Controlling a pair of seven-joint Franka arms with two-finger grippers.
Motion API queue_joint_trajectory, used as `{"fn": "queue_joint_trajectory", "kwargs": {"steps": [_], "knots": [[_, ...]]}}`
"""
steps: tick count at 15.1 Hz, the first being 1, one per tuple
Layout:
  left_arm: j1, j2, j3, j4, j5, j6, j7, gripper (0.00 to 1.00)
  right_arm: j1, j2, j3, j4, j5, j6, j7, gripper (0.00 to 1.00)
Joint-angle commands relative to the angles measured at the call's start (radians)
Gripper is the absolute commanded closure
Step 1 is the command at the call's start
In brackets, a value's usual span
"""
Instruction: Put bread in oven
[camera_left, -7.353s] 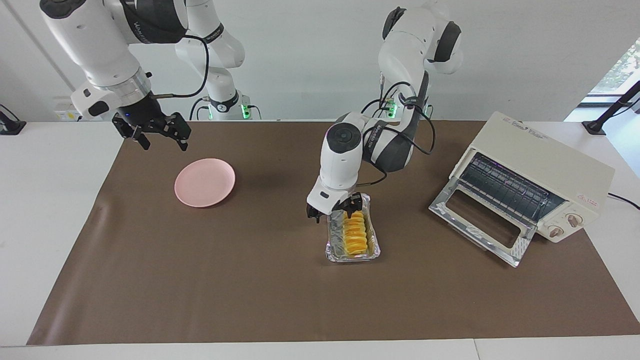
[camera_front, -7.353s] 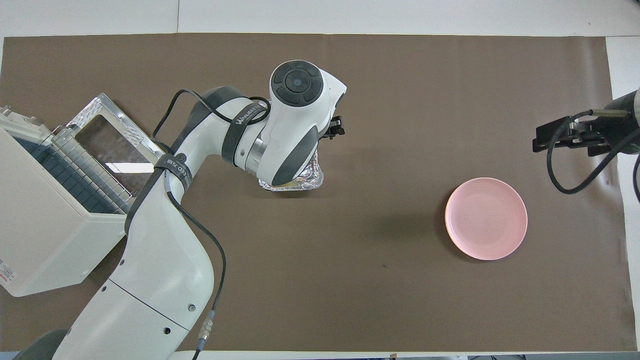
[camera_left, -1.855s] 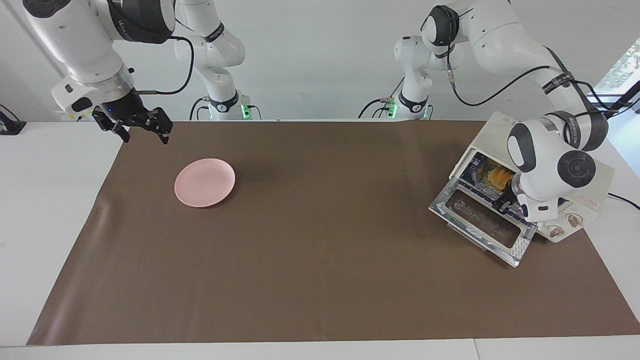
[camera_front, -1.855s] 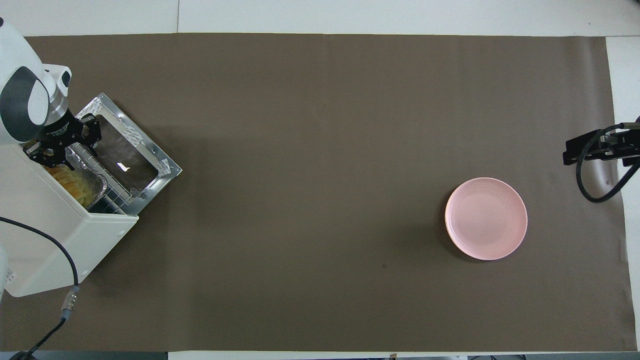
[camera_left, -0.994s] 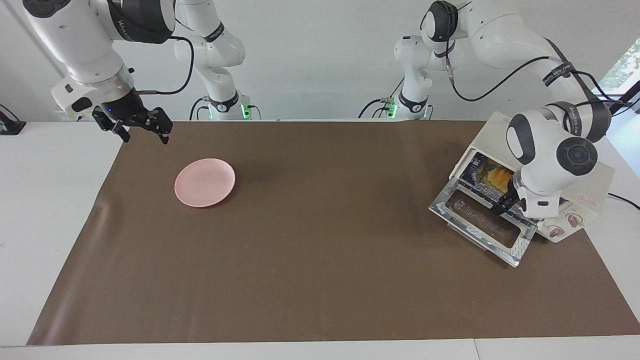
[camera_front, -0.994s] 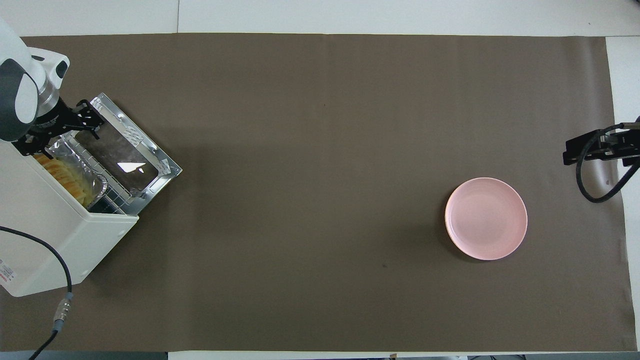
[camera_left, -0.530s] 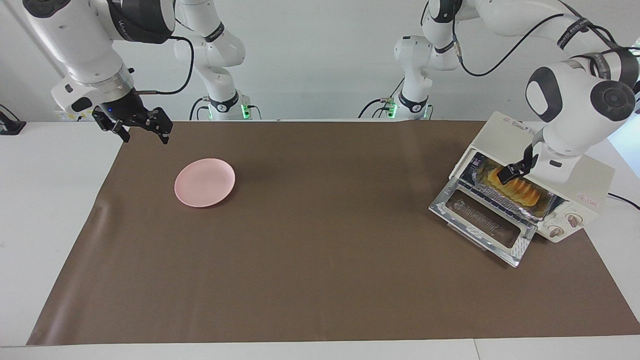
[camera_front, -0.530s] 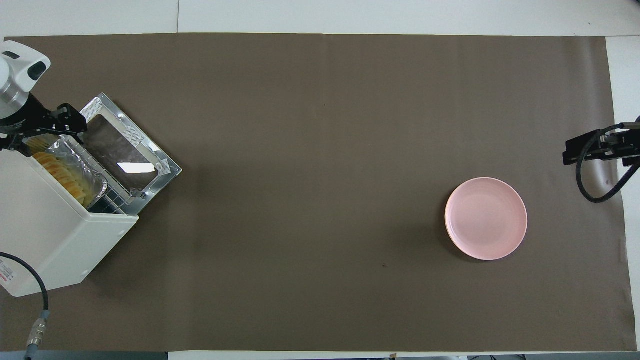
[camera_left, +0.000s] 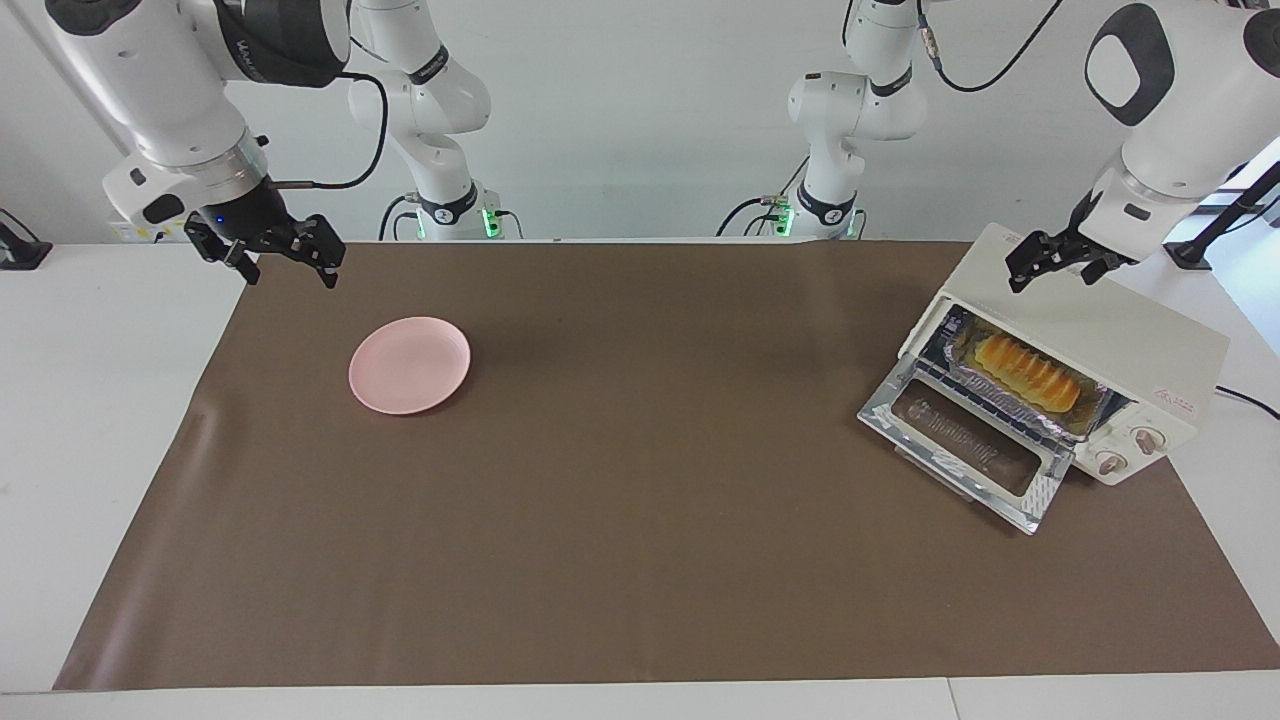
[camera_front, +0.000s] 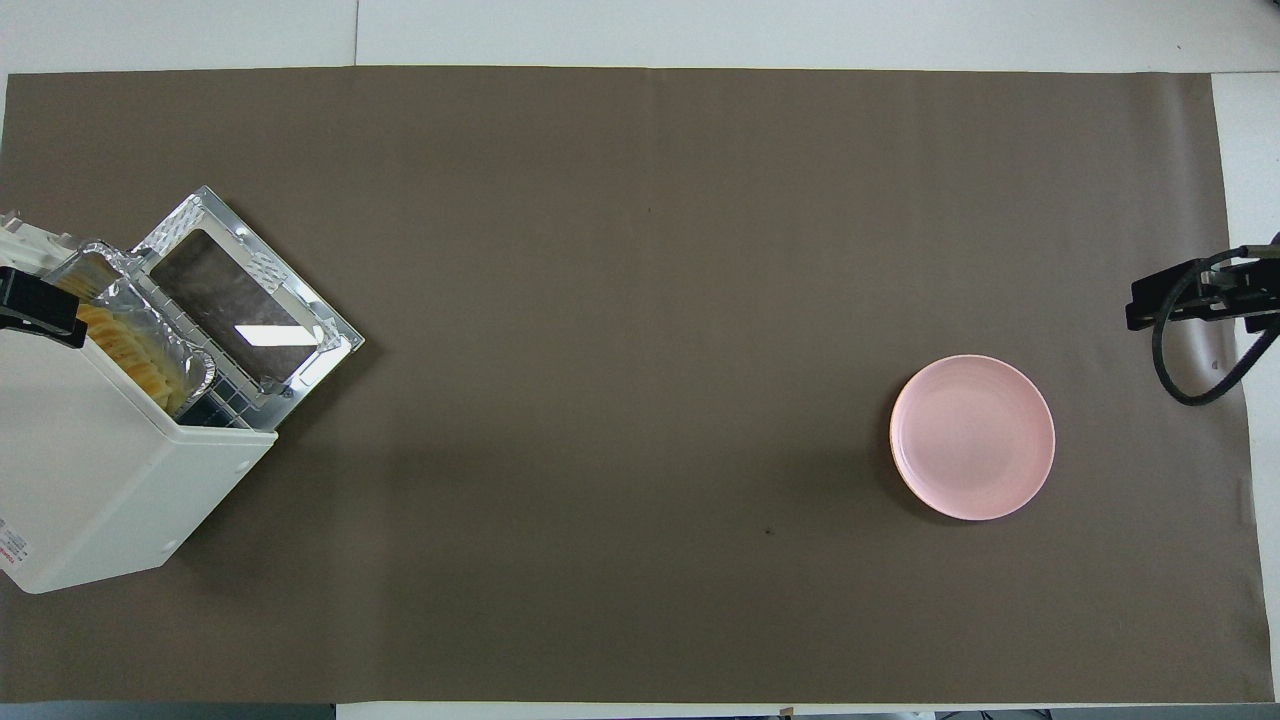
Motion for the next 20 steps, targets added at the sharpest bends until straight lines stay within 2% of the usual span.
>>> {"fn": "queue_joint_trajectory", "kwargs": {"steps": [1, 2, 5, 8, 12, 15, 20], "knots": [[0.077, -0.039, -0.073, -0.047, 0.012, 0.003, 0.058, 0.0, -0.009, -0.009, 0.005, 0.0, 0.016, -0.016, -0.02, 0.0], [0.106, -0.042, -0.106, -0.05, 0.012, 0.003, 0.06, 0.0, -0.009, -0.009, 0.005, 0.0, 0.016, -0.016, -0.02, 0.0], [0.117, -0.064, -0.118, -0.067, 0.012, 0.014, 0.055, 0.0, -0.009, -0.009, 0.005, 0.0, 0.016, -0.016, -0.021, 0.0], [0.115, -0.099, -0.152, -0.152, 0.014, 0.091, 0.049, 0.0, -0.009, -0.009, 0.005, 0.0, 0.016, -0.016, -0.021, 0.0], [0.117, -0.093, -0.17, -0.14, 0.002, 0.091, 0.057, 0.0, -0.009, -0.009, 0.005, 0.0, 0.016, -0.016, -0.021, 0.0], [0.13, -0.091, -0.169, -0.13, -0.07, 0.095, 0.057, 0.0, -0.009, -0.009, 0.005, 0.0, 0.016, -0.016, -0.021, 0.0], [0.129, -0.082, -0.169, -0.117, -0.064, 0.117, 0.054, 0.0, -0.009, -0.009, 0.005, 0.0, 0.016, -0.016, -0.02, 0.0]]}}
